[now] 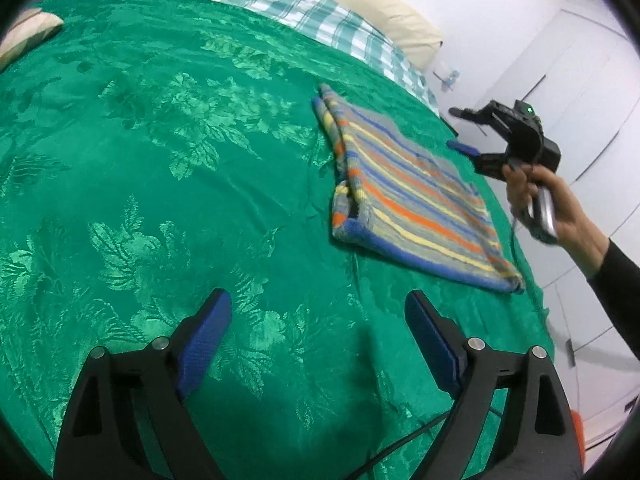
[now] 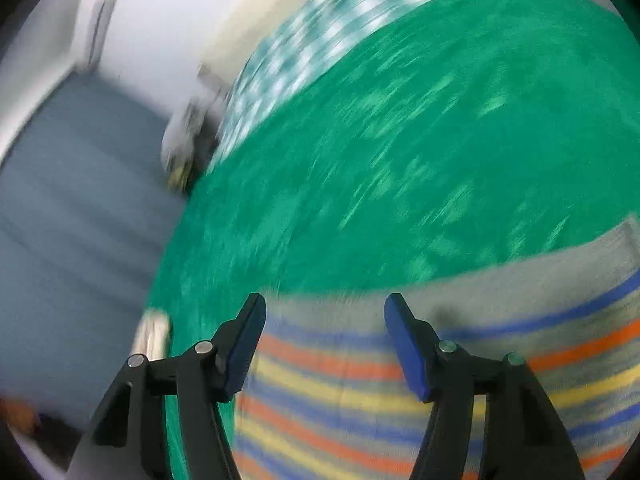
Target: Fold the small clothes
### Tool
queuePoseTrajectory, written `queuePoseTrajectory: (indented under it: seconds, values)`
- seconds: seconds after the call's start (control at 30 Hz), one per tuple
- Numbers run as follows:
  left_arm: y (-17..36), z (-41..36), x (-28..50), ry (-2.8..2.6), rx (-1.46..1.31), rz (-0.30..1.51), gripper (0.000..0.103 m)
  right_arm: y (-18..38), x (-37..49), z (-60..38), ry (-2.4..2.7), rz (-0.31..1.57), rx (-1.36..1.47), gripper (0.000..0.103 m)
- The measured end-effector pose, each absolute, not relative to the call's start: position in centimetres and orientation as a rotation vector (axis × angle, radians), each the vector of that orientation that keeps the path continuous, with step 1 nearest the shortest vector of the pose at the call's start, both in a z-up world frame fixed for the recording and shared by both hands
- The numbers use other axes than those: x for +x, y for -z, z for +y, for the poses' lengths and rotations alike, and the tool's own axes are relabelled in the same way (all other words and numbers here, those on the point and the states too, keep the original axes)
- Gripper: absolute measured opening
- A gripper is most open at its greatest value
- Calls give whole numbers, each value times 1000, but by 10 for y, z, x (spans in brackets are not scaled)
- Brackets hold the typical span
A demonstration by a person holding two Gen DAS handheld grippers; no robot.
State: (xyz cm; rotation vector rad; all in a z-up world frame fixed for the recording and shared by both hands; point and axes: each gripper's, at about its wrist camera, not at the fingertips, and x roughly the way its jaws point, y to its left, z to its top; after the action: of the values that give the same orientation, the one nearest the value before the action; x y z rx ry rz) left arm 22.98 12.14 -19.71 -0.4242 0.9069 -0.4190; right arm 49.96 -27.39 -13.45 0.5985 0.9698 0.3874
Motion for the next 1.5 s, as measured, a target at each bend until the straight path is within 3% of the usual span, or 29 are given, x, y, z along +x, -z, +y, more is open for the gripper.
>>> queuePoseTrajectory:
  seconds: [0.17,0.33,0.5,0.57,0.7,0.87,0.93,0.97,1.0,1.07,1.23,1.27,1.3,1.33,1.4,1.43,1.47,1.5]
  values:
    - [198,116,231,417,-379,901,91,176,484,-196,-608,1244,522,62]
    - [198,118,229,411,-397,889,91,208,440,-141,-780,1320,593,62]
    - [197,122,223,394,-397,869,91,226,383,-102,-854,1374,470,62]
    - [194,123,219,375,-386,867,91,207,366,-121,-885,1349,523,61]
    - [169,117,216,365,-365,809,91,154,337,-219,-709,1121,531,61]
    - [137,76,247,420,-298,786,91,169,338,-315,-417,1141,512,61]
    - [135,64,256,423,-271,814,91,204,324,-342,-305,1327,479,46]
    - [137,60,259,432,-262,837,91,217,315,-349,-282,1379,473,18]
    - [139,57,260,439,-249,850,91,220,302,-360,-276,1391,471,9]
    - [141,50,257,448,-197,857,91,214,285,-371,-238,1413,454,10]
    - [142,30,257,453,-169,870,91,157,281,-357,-287,1184,340,17]
    - [140,23,255,462,-160,872,91,151,282,-350,-312,1140,339,25]
    - [139,15,252,473,-136,872,91,150,286,-346,-334,1104,347,41]
    - [137,5,250,486,-105,872,91,156,287,-347,-330,1104,345,48]
    - [134,-24,244,538,-18,873,91,185,293,-350,-270,1198,288,50]
    - [134,-34,242,556,8,875,91,200,291,-355,-241,1257,277,43]
    - [134,-55,237,598,54,872,91,204,287,-364,-241,1269,302,25]
    - [135,-68,235,626,74,868,91,203,280,-379,-246,1249,350,21]
